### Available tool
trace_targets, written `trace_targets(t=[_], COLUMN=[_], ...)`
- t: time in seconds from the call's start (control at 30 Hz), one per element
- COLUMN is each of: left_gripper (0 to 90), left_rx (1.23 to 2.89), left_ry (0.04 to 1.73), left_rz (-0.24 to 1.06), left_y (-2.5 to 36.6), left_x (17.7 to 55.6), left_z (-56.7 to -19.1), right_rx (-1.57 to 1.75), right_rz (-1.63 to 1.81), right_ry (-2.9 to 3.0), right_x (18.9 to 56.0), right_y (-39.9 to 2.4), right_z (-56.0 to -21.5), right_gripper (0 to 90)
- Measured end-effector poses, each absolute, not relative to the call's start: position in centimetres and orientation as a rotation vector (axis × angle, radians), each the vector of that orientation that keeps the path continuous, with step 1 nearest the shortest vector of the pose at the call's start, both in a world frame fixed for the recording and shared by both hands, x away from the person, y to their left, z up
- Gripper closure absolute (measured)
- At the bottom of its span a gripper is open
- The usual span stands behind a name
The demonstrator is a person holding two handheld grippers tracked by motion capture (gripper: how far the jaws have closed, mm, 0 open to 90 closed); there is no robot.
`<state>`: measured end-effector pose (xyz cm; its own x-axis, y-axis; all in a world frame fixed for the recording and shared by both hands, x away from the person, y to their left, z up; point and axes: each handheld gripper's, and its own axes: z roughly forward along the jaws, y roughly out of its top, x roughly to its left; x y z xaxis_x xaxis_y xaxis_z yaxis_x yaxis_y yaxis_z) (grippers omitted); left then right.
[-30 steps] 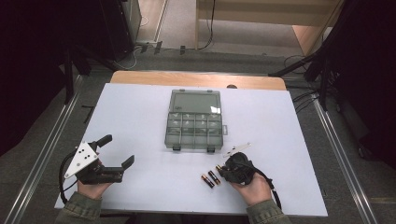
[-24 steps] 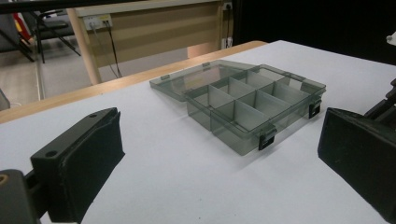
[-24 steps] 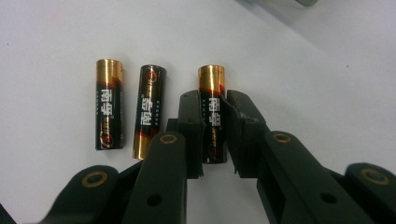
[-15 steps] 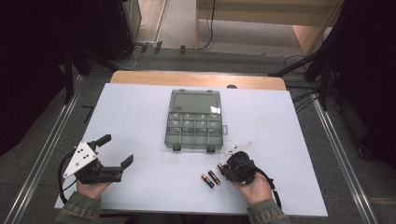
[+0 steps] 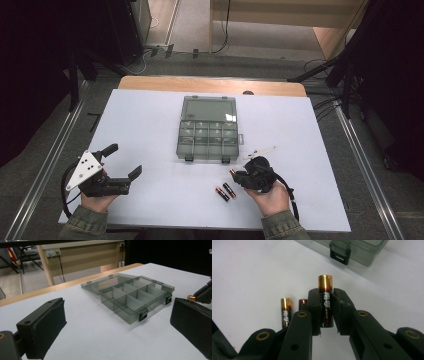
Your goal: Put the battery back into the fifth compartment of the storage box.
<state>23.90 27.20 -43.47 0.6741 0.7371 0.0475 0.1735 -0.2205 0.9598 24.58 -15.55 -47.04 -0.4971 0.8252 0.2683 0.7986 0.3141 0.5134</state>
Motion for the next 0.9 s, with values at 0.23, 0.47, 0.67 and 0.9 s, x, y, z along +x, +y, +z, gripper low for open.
trace_targets(t=[0.23, 0.47, 0.67, 0.9], left_gripper=[0.2, 0.2, 0.2, 0.2], left_rx=[1.744, 1.751, 1.748, 1.753], left_ry=[0.738, 0.732, 0.737, 0.728], left_rz=[0.617, 0.616, 0.614, 0.614], left_y=[27.3, 27.2, 27.5, 27.4], left_x=[24.0, 24.1, 24.1, 24.1], left_z=[-43.5, -43.5, -43.5, -43.5], right_rx=[1.523, 1.485, 1.497, 1.649], right_rz=[0.990, 1.032, 1.068, 1.148], right_ry=[2.501, 2.506, 2.508, 2.450], right_x=[25.1, 25.9, 27.1, 28.8], right_y=[-14.0, -11.5, -9.4, -7.7], right_z=[-45.8, -44.3, -43.6, -43.4], right_gripper=[78.4, 78.4, 78.4, 78.3])
